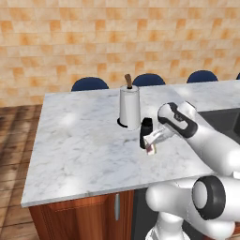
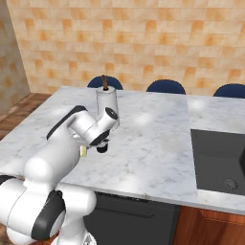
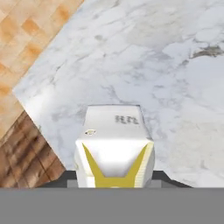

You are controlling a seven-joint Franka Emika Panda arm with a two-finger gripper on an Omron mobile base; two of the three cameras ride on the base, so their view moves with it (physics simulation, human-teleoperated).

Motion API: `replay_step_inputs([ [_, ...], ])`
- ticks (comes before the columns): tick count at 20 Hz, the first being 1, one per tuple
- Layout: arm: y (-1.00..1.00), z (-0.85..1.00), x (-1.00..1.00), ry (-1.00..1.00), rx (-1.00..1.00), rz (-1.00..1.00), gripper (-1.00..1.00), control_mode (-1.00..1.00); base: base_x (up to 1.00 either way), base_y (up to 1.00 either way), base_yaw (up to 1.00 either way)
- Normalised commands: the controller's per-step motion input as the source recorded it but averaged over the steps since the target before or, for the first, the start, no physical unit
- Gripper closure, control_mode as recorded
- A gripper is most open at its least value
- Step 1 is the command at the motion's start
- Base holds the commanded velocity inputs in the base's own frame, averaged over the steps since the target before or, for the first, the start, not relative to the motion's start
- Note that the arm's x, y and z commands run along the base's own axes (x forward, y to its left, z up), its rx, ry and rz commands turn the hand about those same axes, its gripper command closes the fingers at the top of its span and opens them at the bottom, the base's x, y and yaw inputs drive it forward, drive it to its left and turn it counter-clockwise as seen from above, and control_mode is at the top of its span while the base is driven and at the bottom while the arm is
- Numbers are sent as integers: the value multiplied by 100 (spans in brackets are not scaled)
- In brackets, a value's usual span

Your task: Pick the water bottle, boxed drink from the counter and place them in the open cabinet.

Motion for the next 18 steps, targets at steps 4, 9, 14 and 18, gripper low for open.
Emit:
replay_step_inputs([
  [4,0,32,-26,2,-16,-23,100,-100,0,0,0],
  [9,0,60,-40,0,-14,-26,100,-100,0,0,0],
  [14,0,60,-33,0,-11,-24,100,-100,0,0,0],
  [18,-1,62,-41,-4,-4,-19,100,-100,0,0,0],
])
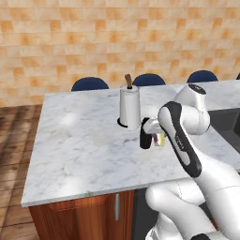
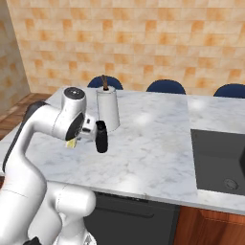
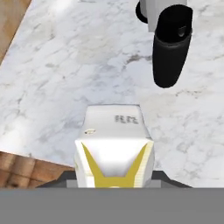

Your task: Pick the water bottle, boxed drink from the counter and place them in the open cabinet.

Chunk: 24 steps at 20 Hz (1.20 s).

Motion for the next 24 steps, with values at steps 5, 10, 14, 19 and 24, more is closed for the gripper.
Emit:
replay_step_inputs([
  [5,-1,77,-48,-13,-3,-13,100,-100,0,0,0],
  [10,0,87,-50,-15,-6,-10,100,-100,0,0,0],
  [14,0,66,-33,-21,-7,-5,100,-100,0,0,0],
  [19,0,36,-25,-12,-4,-1,100,-100,0,0,0],
  [24,0,0,0,0,0,0,100,-100,0,0,0],
])
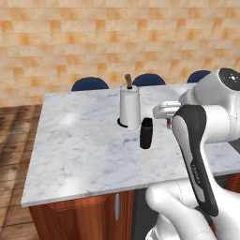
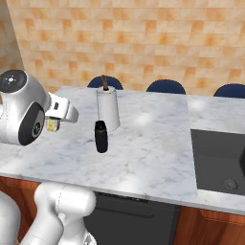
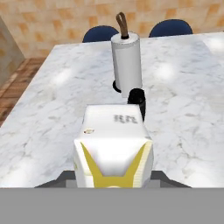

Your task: Pick the water bottle, boxed drink from the counter and place them in the open cabinet.

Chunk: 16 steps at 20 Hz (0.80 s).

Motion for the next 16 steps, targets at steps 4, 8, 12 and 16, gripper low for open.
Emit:
replay_step_inputs([
  [4,0,0,0,0,0,0,100,-100,0,0,0],
  [8,0,0,0,0,0,0,100,100,-30,-5,-4],
  [12,0,0,0,0,0,0,100,100,-100,-23,-32],
  [16,0,0,0,0,0,0,100,100,-97,-56,-49],
])
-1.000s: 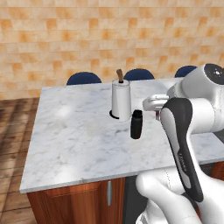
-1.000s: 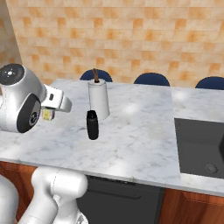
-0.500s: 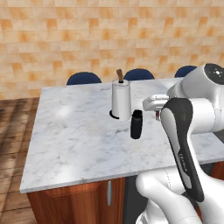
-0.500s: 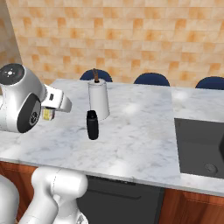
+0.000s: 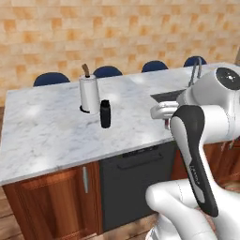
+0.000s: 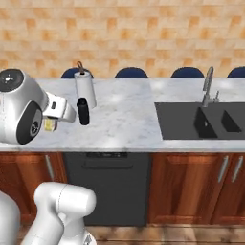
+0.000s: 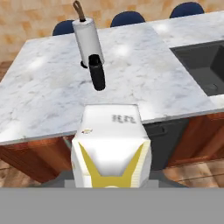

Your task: Pick the water bottle, boxed drink from the counter and place them in the open cabinet.

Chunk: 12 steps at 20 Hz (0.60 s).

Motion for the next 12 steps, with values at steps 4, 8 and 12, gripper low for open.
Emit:
replay_step_inputs([
  [4,0,0,0,0,0,0,100,100,-41,-50,-60],
  [8,0,0,0,0,0,0,100,100,-11,-37,-70],
  [12,0,0,0,0,0,0,100,100,-1,-44,-70],
])
